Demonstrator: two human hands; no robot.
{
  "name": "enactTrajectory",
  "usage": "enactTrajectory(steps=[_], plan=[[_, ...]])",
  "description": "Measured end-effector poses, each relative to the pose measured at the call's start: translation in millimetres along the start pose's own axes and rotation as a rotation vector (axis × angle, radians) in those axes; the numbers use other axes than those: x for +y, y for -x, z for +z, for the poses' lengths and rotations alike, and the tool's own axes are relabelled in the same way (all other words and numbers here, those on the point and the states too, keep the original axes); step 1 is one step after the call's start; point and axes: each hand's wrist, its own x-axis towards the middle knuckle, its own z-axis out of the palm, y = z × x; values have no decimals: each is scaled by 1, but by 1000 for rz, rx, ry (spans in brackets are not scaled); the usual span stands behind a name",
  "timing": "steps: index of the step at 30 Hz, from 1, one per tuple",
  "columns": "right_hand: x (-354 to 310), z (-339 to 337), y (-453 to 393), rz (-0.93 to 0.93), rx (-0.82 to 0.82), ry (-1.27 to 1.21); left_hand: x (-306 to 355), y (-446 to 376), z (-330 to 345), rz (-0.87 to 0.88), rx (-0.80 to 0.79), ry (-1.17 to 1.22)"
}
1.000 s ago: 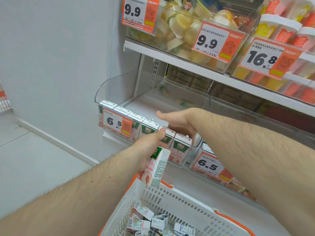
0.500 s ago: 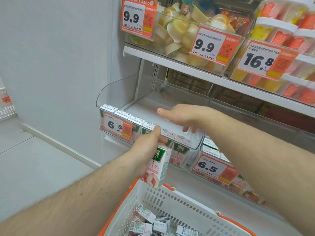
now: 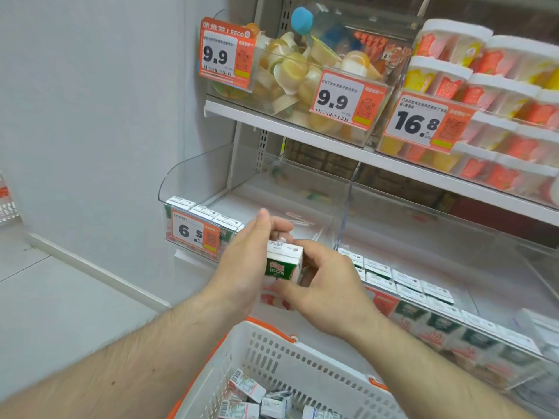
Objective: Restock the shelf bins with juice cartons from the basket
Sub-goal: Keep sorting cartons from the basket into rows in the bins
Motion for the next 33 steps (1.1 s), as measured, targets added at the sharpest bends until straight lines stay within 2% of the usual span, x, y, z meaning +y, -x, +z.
enactTrajectory(steps=[2, 4, 6, 8, 10, 12, 15, 18, 21, 25, 30, 33], plan=[[0, -2, -2, -7, 87, 1, 3, -2, -7, 80, -20, -21], [-4, -7, -8, -4, 142, -52, 7, -9, -18, 121, 49, -78], [-12, -10, -20, -24, 139, -74, 11, -25, -35, 121, 217, -81], [-21, -9, -42, -42, 99, 8, 9, -43, -53, 88, 446, -72], [-28, -1, -74, -39, 66, 82, 1, -62, -70, -2, 657, -80], [-32, 11, -112, -4, 53, 95, -7, -78, -81, -124, 762, -29], [-33, 39, -170, 66, -6, 130, -15, -94, -92, -242, 783, 49], [-30, 76, -216, 167, -178, 117, -22, -105, -100, -296, 793, 200], [-24, 114, -243, 245, -351, 121, -32, -111, -98, -235, 735, 189], [-25, 135, -256, 310, -465, 108, -45, -116, -97, -145, 688, 180], [-13, 135, -266, 467, -620, -315, -54, -121, -100, -116, 647, 174], [-9, 138, -265, 451, -656, -383, -54, -120, -101, -127, 637, 200]])
